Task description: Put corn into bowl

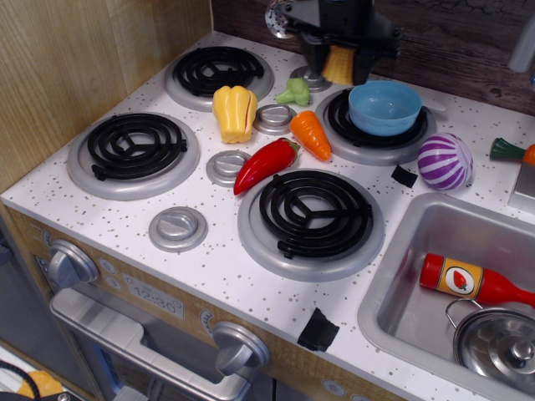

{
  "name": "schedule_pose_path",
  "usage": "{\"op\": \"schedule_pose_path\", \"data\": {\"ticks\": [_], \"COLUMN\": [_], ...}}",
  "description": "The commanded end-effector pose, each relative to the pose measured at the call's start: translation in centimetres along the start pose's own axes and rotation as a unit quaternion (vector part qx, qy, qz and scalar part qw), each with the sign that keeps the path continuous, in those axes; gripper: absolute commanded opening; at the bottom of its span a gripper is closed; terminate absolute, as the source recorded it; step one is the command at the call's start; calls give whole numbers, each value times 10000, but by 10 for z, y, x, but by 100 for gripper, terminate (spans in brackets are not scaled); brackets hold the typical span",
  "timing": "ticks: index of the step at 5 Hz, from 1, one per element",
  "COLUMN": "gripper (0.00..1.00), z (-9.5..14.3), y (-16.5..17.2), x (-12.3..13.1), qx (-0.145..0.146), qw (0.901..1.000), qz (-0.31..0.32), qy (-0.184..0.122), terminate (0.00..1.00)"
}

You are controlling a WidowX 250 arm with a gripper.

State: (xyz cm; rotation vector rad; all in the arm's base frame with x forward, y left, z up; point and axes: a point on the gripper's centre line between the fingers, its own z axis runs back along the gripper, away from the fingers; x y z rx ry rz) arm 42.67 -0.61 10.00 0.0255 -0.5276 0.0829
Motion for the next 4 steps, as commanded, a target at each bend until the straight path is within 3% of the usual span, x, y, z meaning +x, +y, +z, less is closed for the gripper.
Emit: {"op": "schedule_pose_path", "data": {"ticks": [1, 2, 3, 4], "gripper": [0, 100, 100, 100], "z": [-27, -33, -33, -33], "y": [0, -9, -9, -9], "x": [18, 23, 23, 23], "qx": [-410, -511, -511, -511], "qw": [9978, 9967, 9967, 9967], "qz": [-242, -206, -206, -206], "qy": [-455, -602, -602, -602], "terminate": [0, 0, 0, 100]}}
